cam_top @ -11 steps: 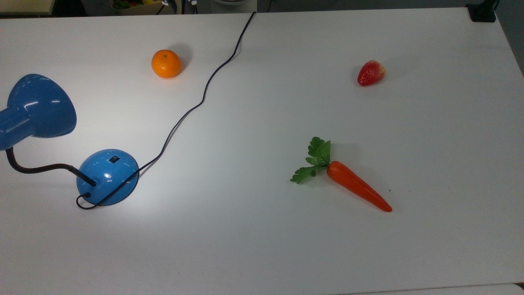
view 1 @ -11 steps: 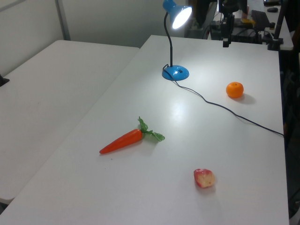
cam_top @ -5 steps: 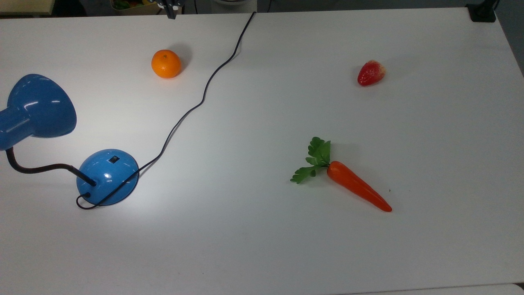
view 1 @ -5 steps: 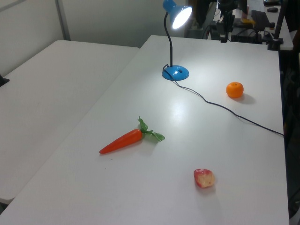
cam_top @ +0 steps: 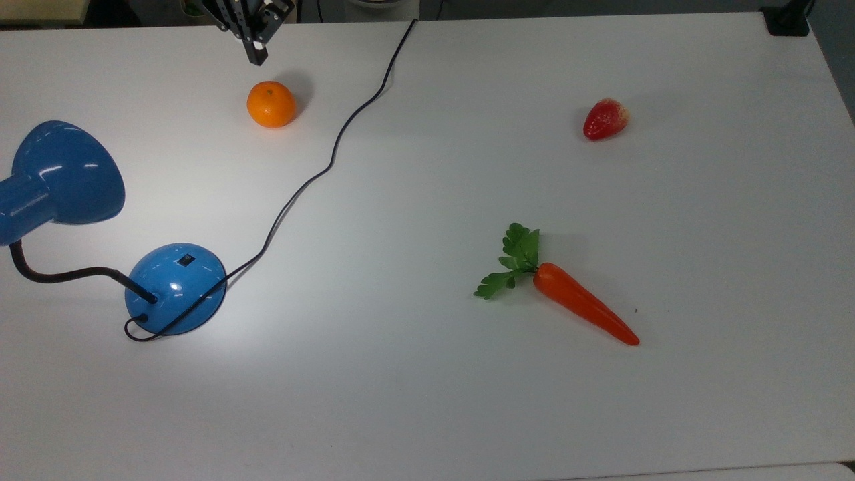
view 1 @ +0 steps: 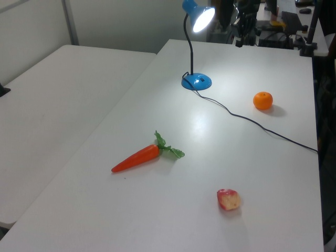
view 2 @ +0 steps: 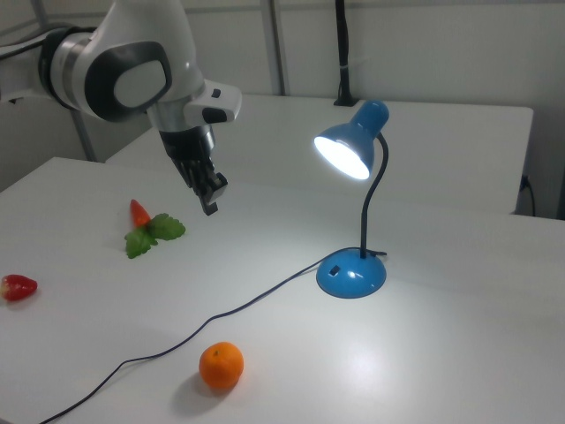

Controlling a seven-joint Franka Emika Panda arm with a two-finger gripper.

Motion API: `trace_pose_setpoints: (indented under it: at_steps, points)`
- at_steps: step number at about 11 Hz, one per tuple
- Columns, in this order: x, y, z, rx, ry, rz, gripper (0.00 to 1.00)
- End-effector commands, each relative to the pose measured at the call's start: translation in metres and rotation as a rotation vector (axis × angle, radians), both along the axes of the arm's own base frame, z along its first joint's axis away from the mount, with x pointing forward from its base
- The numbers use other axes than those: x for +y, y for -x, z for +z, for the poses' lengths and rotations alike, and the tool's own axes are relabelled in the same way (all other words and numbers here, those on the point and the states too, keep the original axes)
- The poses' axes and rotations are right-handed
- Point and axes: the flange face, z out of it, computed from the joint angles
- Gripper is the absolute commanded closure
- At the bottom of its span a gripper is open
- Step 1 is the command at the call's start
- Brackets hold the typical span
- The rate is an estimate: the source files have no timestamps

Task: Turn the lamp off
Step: 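Move the gripper toward the blue lamp base and lower it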

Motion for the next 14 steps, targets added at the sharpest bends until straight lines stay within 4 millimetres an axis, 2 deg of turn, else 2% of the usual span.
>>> trace_pose_setpoints:
  at_steps: [1,5,8,12,14]
  points:
    - [-0.009,-0.003,-0.021,-0.072,0.001,-0.081,1.0]
    - [-0.03,-0.004,-0.047,-0.133,0.019,-0.119,1.0]
    - [-0.036,-0.004,-0.073,-0.177,0.035,-0.135,1.0]
    - [-0.045,-0.027,-0.107,-0.235,0.046,-0.197,1.0]
    - [-0.045,-0.034,-0.112,-0.279,0.052,-0.21,1.0]
